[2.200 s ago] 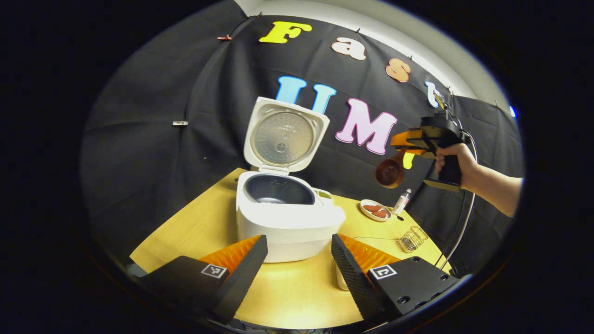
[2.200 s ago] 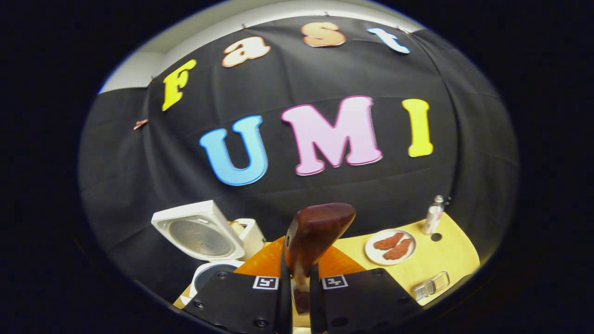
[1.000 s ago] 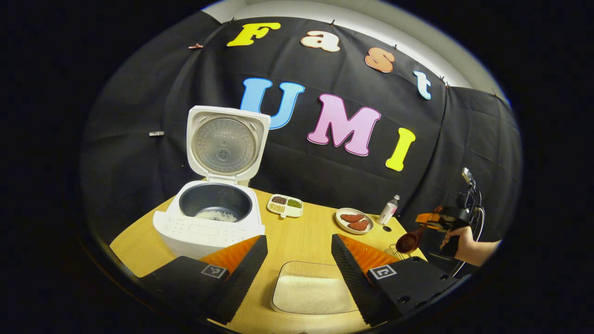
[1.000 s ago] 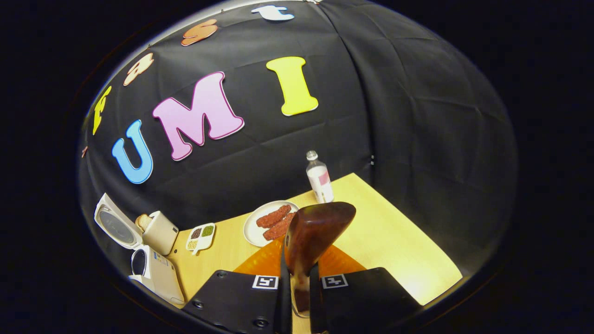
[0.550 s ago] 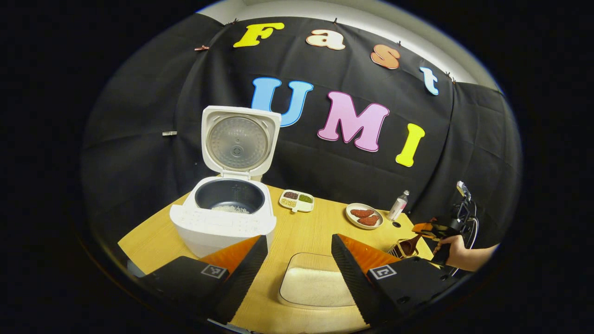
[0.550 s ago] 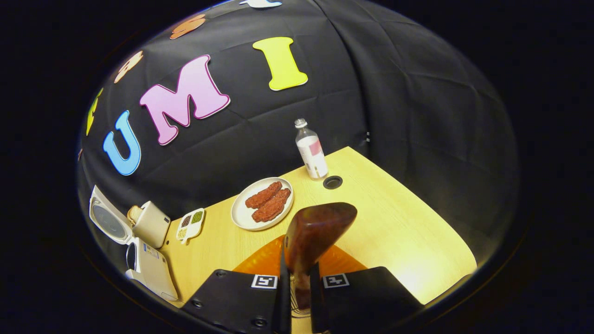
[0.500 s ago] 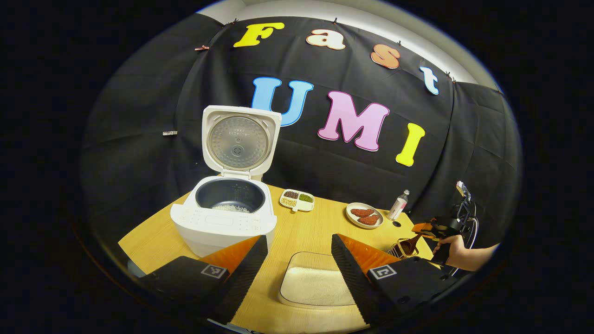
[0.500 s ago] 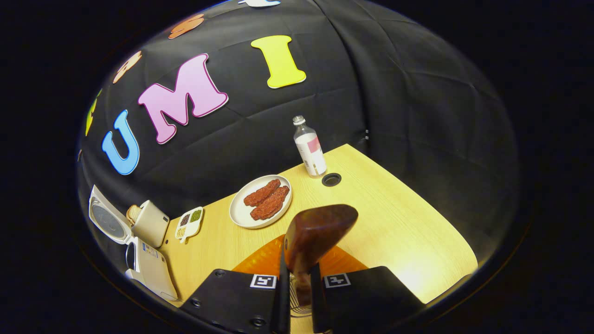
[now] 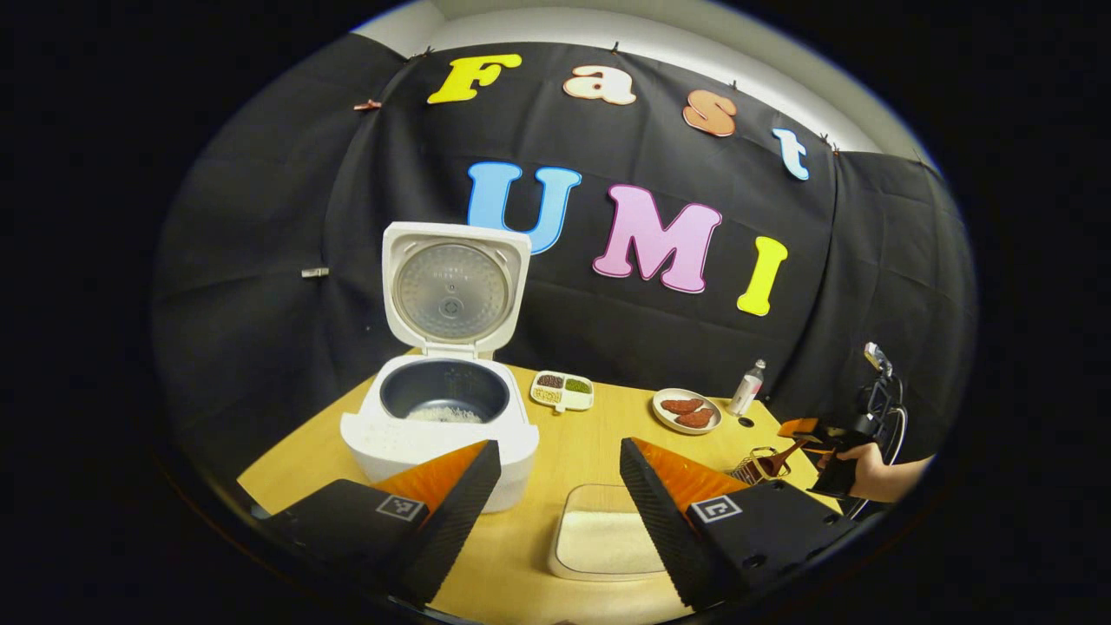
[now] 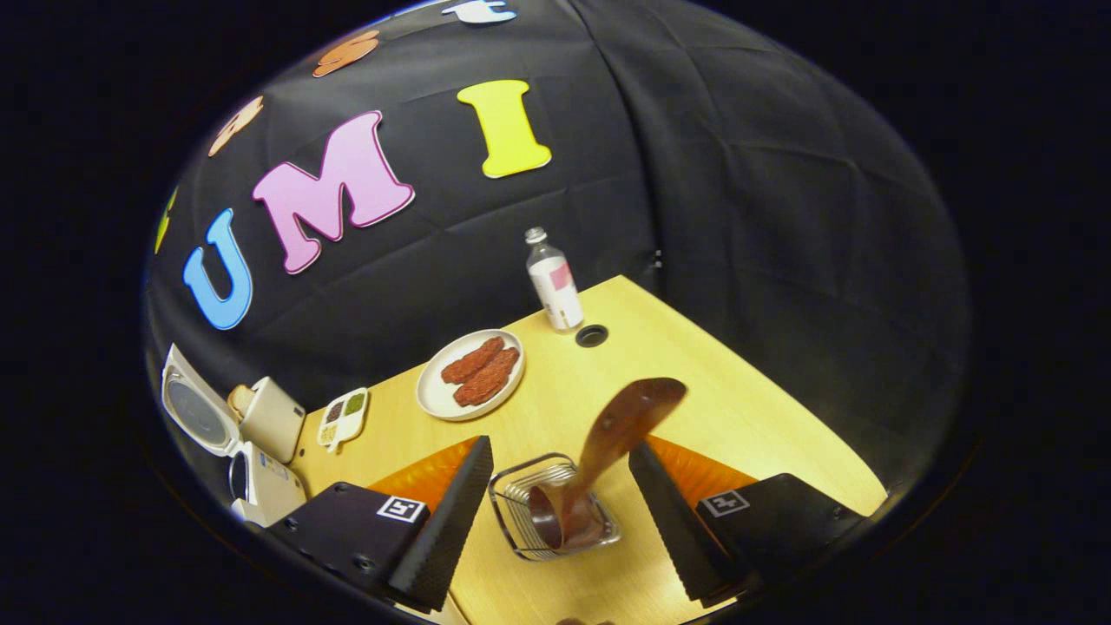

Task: Close the left gripper, press the button to open the rice cooker; take a wooden spoon from the chopstick holder with the right hand, scoop a spoonful of rice and pour it into the rice cooker, then put the wooden spoon back into the chopstick holder.

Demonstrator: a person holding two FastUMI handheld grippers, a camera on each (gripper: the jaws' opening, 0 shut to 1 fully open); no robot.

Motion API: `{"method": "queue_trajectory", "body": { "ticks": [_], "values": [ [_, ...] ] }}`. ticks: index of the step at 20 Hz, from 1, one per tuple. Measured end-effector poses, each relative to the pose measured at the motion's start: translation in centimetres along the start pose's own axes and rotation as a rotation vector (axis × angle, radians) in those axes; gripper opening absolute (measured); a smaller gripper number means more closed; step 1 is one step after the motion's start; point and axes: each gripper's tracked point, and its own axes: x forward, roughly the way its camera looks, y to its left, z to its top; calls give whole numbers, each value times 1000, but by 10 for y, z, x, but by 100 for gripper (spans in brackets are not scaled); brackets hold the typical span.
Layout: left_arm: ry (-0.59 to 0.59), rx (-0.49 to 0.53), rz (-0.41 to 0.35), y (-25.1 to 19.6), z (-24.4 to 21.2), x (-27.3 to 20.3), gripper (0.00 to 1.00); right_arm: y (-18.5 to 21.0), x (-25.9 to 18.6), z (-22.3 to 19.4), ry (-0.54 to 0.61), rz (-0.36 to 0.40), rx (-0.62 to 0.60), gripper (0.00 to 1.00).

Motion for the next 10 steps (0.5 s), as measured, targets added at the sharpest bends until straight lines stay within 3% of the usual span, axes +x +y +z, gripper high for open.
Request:
{"method": "queue_trajectory", "body": {
  "ticks": [4, 10],
  "values": [
    [-50, 91, 1, 29, 35, 0, 96, -20, -51, -2, -43, -81, 7, 99],
    [-143, 150, -18, 74, 113, 11, 95, -30, -149, -10, -158, -159, -63, 99]
  ]
}}
